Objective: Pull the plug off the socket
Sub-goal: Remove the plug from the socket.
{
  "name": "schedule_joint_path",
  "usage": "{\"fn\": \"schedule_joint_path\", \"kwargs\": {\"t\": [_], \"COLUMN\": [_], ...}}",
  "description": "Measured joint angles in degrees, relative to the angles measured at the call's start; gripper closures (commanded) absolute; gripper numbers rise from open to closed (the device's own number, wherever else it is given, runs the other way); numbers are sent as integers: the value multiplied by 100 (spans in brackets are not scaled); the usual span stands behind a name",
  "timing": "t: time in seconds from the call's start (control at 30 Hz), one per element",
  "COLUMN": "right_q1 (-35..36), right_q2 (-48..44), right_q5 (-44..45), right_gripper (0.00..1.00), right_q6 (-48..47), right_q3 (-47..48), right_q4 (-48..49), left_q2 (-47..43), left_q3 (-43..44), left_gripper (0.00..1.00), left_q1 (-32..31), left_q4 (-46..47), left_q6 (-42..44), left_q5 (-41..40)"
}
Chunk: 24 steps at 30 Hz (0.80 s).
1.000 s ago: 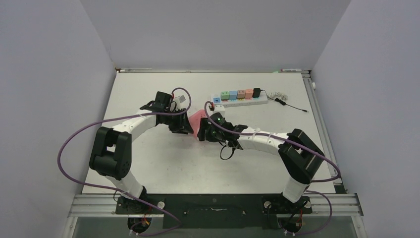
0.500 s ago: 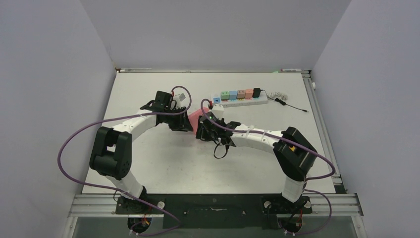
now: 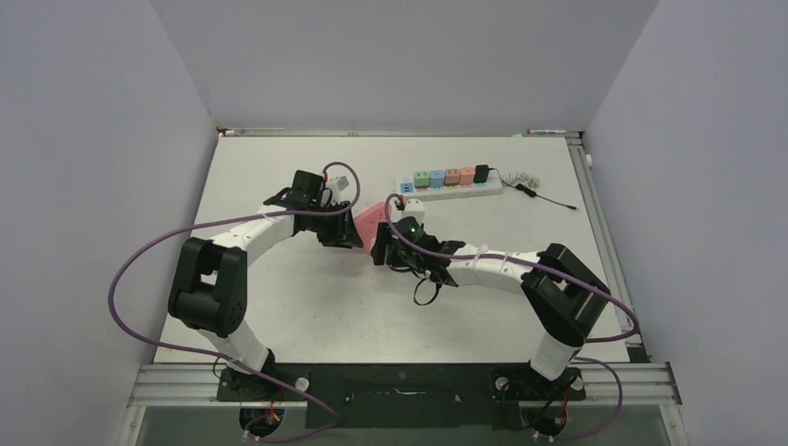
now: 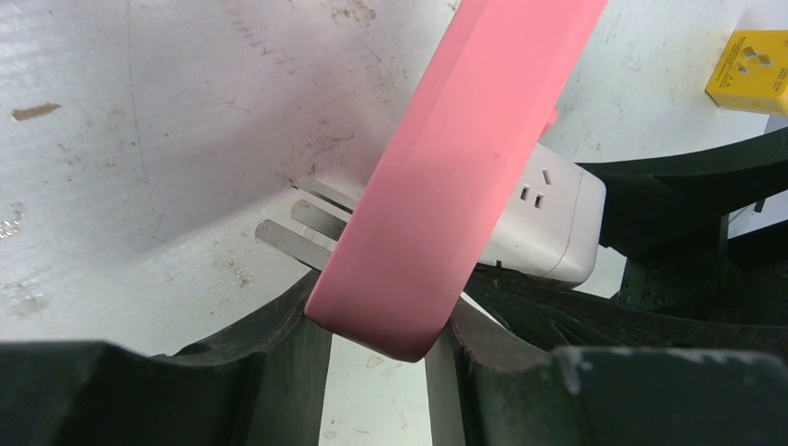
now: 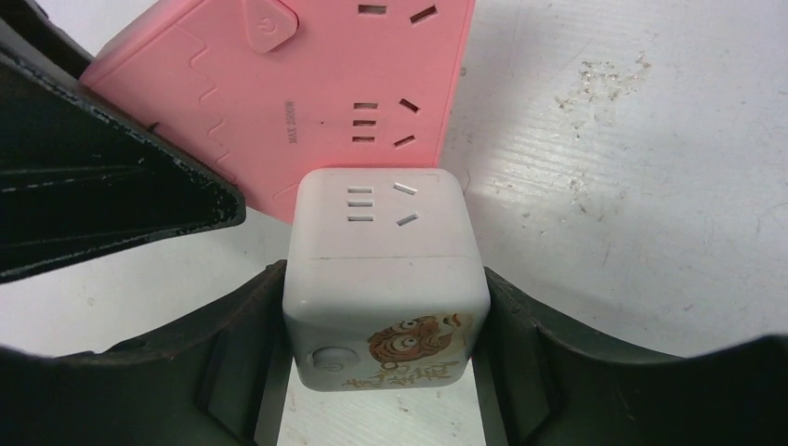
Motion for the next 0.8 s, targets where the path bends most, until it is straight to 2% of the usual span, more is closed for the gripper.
{"fn": "schedule_joint_path", "kwargs": {"t": [0.33,0.6,0.8], "right_q1": [-101,-103,-101], "right_q2": [-568,-612,-431], "right_q5": [-573,-597,-577], "right_gripper": [95,95,95], "right_q6": [-680,-772,-518], "right_q3": [-662,-667,-319], "right_q4": [466,433,-2], "left_q2": [0,0,0], "left_q3": [0,0,0], "left_gripper": [100,100,100], "left_q1": [7,33,61], "left_q4": [-411,-472,-461], "left_q6": [-85,-118,-111], "left_q5": [367,439,396]}}
